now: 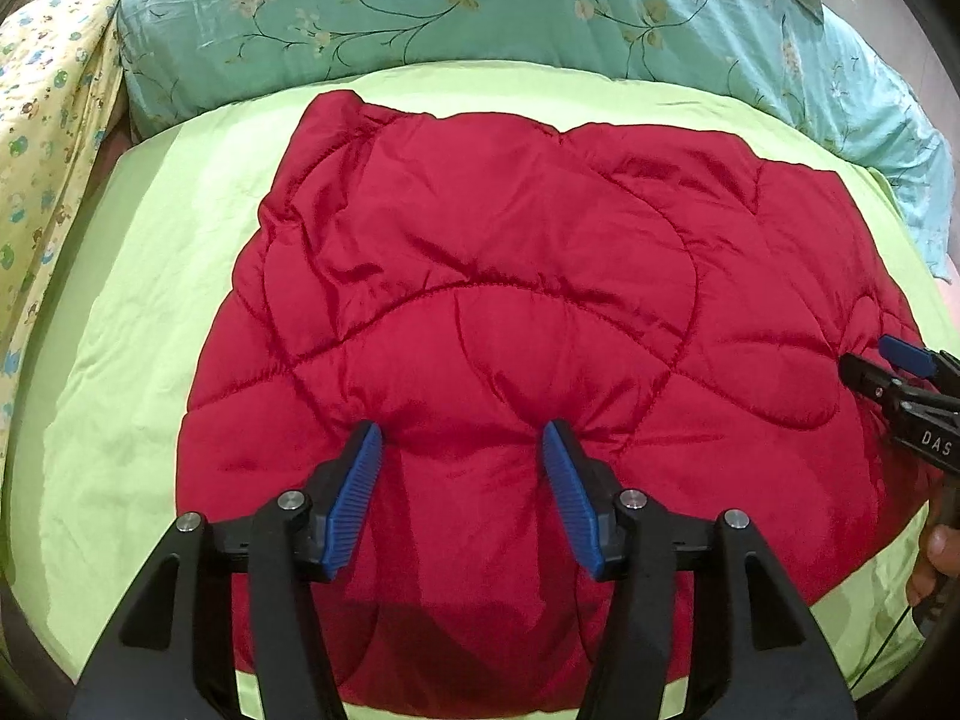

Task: Fold large clothes

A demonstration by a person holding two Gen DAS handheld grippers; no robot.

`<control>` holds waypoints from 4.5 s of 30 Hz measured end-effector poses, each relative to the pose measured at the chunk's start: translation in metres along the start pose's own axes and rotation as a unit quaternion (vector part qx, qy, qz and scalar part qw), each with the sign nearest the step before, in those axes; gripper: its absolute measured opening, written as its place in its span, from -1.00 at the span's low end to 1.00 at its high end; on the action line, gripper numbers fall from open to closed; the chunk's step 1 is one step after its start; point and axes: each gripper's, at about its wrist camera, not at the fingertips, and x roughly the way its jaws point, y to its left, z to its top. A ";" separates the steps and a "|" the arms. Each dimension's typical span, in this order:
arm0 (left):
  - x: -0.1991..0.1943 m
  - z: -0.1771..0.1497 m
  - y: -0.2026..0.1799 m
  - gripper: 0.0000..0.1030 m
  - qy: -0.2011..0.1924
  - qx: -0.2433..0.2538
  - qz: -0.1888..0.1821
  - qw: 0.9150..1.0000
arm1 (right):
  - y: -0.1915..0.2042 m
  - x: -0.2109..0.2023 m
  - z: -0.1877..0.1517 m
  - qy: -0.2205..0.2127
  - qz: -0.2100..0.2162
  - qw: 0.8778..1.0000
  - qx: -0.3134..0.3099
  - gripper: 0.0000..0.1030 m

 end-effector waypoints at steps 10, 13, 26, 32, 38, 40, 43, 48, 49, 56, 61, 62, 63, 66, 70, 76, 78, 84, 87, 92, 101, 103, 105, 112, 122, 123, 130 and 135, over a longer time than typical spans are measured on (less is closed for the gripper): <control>0.010 0.004 -0.003 0.14 0.001 0.004 0.005 1.000 | 0.000 0.003 0.000 0.000 -0.001 1.000 -0.003 0.57; 0.012 0.004 -0.004 0.15 -0.001 0.007 0.006 1.000 | 0.000 0.004 0.002 -0.001 0.000 1.000 -0.003 0.57; 0.016 0.007 -0.002 0.20 -0.002 0.008 0.004 1.000 | 0.002 -0.019 0.002 -0.008 0.007 1.000 0.001 0.55; 0.017 0.007 -0.004 0.20 -0.004 0.009 0.005 1.000 | 0.008 -0.007 -0.004 0.005 -0.010 1.000 -0.022 0.58; -0.009 0.002 -0.002 0.19 -0.014 0.009 -0.006 1.000 | 0.007 -0.001 -0.006 0.002 -0.015 1.000 -0.024 0.65; -0.017 -0.002 -0.002 0.19 -0.018 0.011 -0.006 1.000 | 0.007 -0.001 -0.006 -0.001 -0.015 1.000 -0.023 0.66; -0.008 -0.007 -0.004 0.20 -0.007 0.016 0.003 1.000 | 0.009 -0.001 -0.007 -0.004 -0.015 1.000 -0.021 0.68; 0.006 -0.005 -0.006 0.28 -0.003 0.014 0.011 1.000 | 0.007 -0.001 -0.007 -0.004 -0.011 1.000 -0.020 0.68; 0.008 -0.004 -0.006 0.28 -0.003 0.013 0.012 1.000 | 0.007 -0.001 -0.007 -0.004 -0.011 1.000 -0.020 0.68; 0.009 -0.004 -0.008 0.30 -0.004 0.012 0.016 1.000 | 0.006 -0.017 -0.009 -0.012 -0.012 1.000 -0.012 0.65; 0.010 -0.005 -0.009 0.30 -0.005 0.012 0.018 1.000 | 0.005 -0.012 -0.014 -0.008 -0.019 1.000 -0.018 0.66; 0.010 -0.005 -0.009 0.30 -0.005 0.013 0.019 1.000 | 0.005 -0.009 -0.015 -0.009 -0.021 1.000 -0.020 0.67; 0.010 -0.005 -0.009 0.30 -0.005 0.013 0.019 1.000 | 0.006 -0.007 -0.016 -0.011 -0.024 0.999 -0.021 0.68; 0.007 -0.005 -0.009 0.30 -0.006 0.015 0.020 1.000 | 0.009 -0.013 -0.015 -0.010 -0.028 0.999 -0.018 0.67; -0.009 -0.012 -0.007 0.30 -0.014 0.010 0.023 1.000 | 0.009 -0.034 -0.019 -0.022 -0.030 0.999 -0.018 0.67; -0.033 -0.035 -0.007 0.38 -0.021 -0.002 0.037 0.999 | 0.008 -0.071 -0.034 -0.042 -0.033 0.998 -0.023 0.71; -0.038 -0.042 -0.007 0.39 -0.020 -0.003 0.041 0.999 | 0.007 -0.081 -0.041 -0.043 -0.029 0.998 -0.024 0.71; -0.051 -0.061 -0.011 0.39 -0.013 0.005 0.056 0.998 | 0.004 -0.104 -0.068 -0.043 -0.013 0.999 -0.021 0.71; -0.059 -0.070 -0.014 0.40 -0.018 0.011 0.065 0.998 | 0.004 -0.110 -0.079 -0.041 -0.004 0.999 -0.020 0.71; -0.067 -0.080 -0.014 0.40 -0.021 0.014 0.066 0.998 | 0.012 -0.113 -0.096 -0.032 0.004 0.999 -0.025 0.71; -0.070 -0.090 -0.010 0.40 -0.015 0.007 0.065 0.998 | 0.033 -0.114 -0.108 -0.024 0.015 0.999 -0.044 0.71; -0.072 -0.092 -0.009 0.41 -0.016 0.005 0.065 0.998 | 0.036 -0.116 -0.109 -0.024 0.017 0.998 -0.048 0.71; -0.076 -0.093 -0.008 0.41 -0.016 0.001 0.065 0.998 | 0.039 -0.120 -0.109 -0.026 0.020 0.998 -0.054 0.71; -0.089 -0.088 -0.006 0.47 -0.030 -0.001 0.065 0.997 | 0.049 -0.134 -0.099 -0.040 0.020 0.997 -0.065 0.72; -0.129 -0.068 -0.007 0.53 -0.060 0.000 0.067 0.996 | 0.051 -0.169 -0.072 -0.068 0.037 0.994 -0.075 0.80; -0.135 -0.066 -0.008 0.67 -0.068 0.002 0.066 0.996 | 0.051 -0.172 -0.069 -0.069 0.045 0.994 -0.073 0.92; -0.112 -0.056 -0.020 0.71 -0.049 0.029 0.089 0.994 | 0.052 -0.138 -0.058 -0.033 0.044 0.996 -0.069 0.96; -0.085 -0.047 -0.023 0.71 -0.024 0.027 0.092 0.995 | 0.048 -0.117 -0.053 -0.014 0.047 0.997 -0.057 0.96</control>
